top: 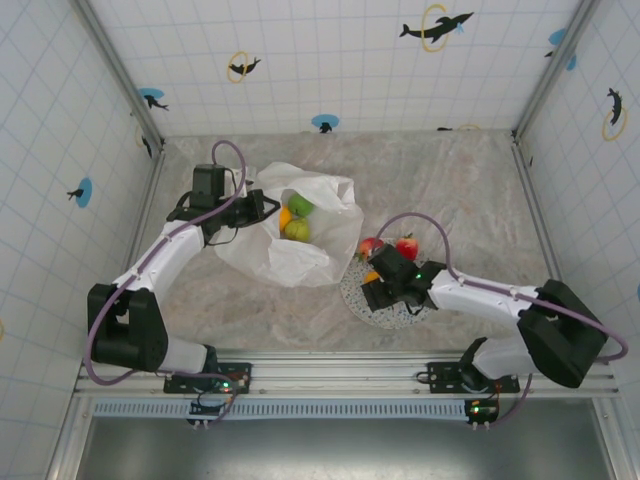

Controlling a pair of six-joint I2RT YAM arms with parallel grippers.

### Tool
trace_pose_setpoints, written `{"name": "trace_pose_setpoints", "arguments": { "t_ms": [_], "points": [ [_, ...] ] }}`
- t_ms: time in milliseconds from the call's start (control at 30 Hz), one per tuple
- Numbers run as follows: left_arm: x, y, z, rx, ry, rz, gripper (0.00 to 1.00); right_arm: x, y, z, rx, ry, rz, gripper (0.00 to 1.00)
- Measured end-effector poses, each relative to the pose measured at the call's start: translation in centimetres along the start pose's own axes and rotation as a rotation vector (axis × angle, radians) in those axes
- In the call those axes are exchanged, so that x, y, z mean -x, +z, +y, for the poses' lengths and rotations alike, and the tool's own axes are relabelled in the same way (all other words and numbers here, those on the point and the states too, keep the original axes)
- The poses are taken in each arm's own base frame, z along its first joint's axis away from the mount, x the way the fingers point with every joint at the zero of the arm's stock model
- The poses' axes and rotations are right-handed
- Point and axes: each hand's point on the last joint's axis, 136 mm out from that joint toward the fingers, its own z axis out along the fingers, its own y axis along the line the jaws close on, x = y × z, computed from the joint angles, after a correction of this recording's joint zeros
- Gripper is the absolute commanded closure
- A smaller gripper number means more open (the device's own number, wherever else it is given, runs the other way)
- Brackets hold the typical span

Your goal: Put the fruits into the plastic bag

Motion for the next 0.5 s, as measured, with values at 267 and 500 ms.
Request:
{"name": "trace_pose_setpoints", "arguments": {
  "t_ms": [267, 500],
  "points": [
    [0.0, 0.0, 0.0, 0.000, 0.000, 0.000, 1.00, 0.5, 1.4, 0.4, 0.001, -0.021, -0.011, 0.21],
    [0.0, 0.0, 0.0, 0.000, 0.000, 0.000, 1.00, 0.9, 1.7, 0.5, 0.005, -0.027, -0.023, 0.35]
  ]
}}
